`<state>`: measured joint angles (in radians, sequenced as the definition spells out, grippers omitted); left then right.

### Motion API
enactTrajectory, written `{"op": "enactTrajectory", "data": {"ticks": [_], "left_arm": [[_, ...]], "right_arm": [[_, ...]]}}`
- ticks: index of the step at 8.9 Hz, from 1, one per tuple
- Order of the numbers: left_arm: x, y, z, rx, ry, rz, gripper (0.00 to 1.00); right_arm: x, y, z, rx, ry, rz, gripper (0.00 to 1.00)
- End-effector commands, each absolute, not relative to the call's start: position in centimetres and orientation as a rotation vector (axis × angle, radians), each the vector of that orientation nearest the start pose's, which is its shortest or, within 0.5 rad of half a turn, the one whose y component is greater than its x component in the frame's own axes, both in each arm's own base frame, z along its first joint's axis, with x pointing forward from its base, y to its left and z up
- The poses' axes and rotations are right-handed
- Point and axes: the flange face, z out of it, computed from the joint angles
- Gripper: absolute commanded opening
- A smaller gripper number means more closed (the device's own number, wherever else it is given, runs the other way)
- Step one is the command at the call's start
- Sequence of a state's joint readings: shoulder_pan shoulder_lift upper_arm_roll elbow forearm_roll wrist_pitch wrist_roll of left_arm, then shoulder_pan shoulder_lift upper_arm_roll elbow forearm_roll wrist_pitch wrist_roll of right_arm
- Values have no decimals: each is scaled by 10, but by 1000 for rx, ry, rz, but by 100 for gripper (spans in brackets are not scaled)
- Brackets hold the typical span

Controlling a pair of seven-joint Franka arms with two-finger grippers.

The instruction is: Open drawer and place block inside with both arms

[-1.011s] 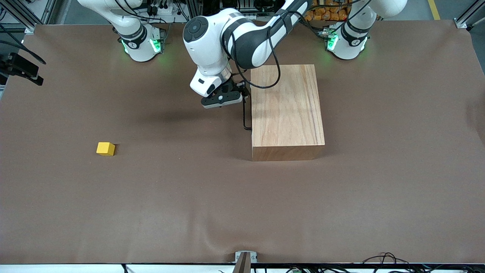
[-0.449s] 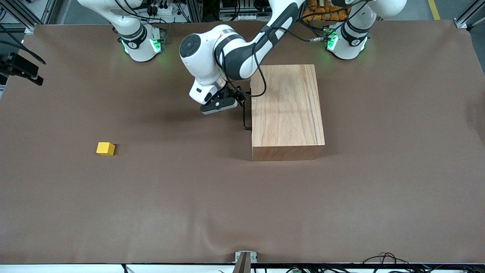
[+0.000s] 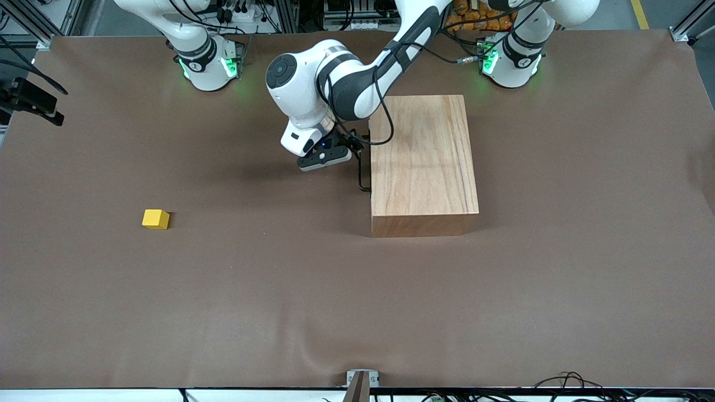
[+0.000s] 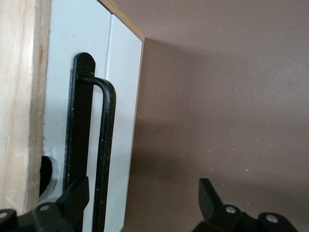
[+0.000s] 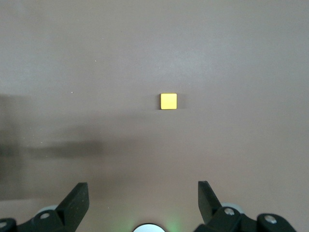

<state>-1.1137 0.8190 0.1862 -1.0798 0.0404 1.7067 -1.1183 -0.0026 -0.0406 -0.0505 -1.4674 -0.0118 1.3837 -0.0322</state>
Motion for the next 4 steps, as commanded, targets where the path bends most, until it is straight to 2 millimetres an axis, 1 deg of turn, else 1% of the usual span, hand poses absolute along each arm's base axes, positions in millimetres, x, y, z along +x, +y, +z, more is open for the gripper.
{"op": "enactTrajectory", "data": {"ticks": [1, 2, 3, 4], "left_arm": [[418, -616, 317, -2849, -202, -120, 100], [425, -611, 313, -2835, -211, -129, 100], [427, -609, 314, -2834, -206, -130, 100], [428, -609, 311, -2829, -204, -130, 100]], "right_arm": [[516, -32, 679, -3150, 40, 76, 100], [516, -32, 679, -3150, 40, 73, 100], [516, -32, 679, -3150, 40, 73, 100], [516, -32, 679, -3150, 40, 73, 100]]}}
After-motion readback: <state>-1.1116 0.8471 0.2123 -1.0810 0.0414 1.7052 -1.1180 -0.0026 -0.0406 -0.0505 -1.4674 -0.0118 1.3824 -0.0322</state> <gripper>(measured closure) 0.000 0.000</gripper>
